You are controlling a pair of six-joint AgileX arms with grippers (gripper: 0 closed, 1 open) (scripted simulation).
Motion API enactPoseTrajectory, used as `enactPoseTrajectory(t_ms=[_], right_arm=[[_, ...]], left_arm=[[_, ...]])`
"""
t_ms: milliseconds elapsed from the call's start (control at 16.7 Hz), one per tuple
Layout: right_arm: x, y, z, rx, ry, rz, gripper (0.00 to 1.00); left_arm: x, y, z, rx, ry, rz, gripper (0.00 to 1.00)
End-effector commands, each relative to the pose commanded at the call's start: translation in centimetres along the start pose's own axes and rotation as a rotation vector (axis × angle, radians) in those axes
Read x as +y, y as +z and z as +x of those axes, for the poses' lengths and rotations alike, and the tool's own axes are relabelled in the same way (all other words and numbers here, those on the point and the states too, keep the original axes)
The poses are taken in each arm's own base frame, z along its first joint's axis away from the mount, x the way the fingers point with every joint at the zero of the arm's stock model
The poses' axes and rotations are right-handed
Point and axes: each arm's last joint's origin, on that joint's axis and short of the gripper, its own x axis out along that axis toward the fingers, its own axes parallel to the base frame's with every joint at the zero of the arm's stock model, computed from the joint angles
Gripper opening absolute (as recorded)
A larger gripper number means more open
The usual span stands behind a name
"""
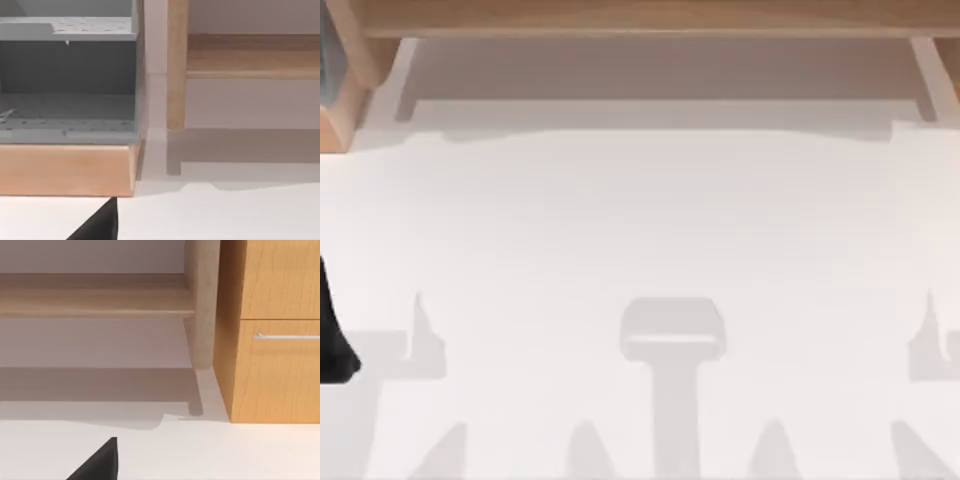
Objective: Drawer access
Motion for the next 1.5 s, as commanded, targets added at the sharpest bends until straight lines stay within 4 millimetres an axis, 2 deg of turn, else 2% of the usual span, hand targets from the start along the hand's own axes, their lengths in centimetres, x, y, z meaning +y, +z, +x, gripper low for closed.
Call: enactPoseTrajectory(t_ms=[180,480,660,900,1200,1380,1500], right_arm=[[-0.1,0.3,0.0,-0.007,-0.003,-0.001,1.0],[-0.9,4.2,1.1,-0.047,-0.014,-0.009,1.0],[-2.1,6.9,3.2,-0.04,-0.01,-0.011,1.0],[-4.9,9.5,7.8,-0.019,-0.001,-0.007,1.0],[-9.4,9.8,12.9,0.004,0.002,0.002,1.0],[-11.1,9.7,14.3,0.001,0.0,0.001,1.0],[-11.3,9.7,14.5,0.0,0.0,0.0,1.0]], left_arm=[[0.0,0.0,0.0,0.0,0.0,0.0,1.0],[0.0,0.0,0.0,0.0,0.0,0.0,1.0],[0.0,0.0,0.0,0.0,0.0,0.0,1.0],[0.0,0.0,0.0,0.0,0.0,0.0,1.0],[0.0,0.0,0.0,0.0,0.0,0.0,1.0],[0.0,0.0,0.0,0.0,0.0,0.0,1.0],[0.0,0.0,0.0,0.0,0.0,0.0,1.0]])
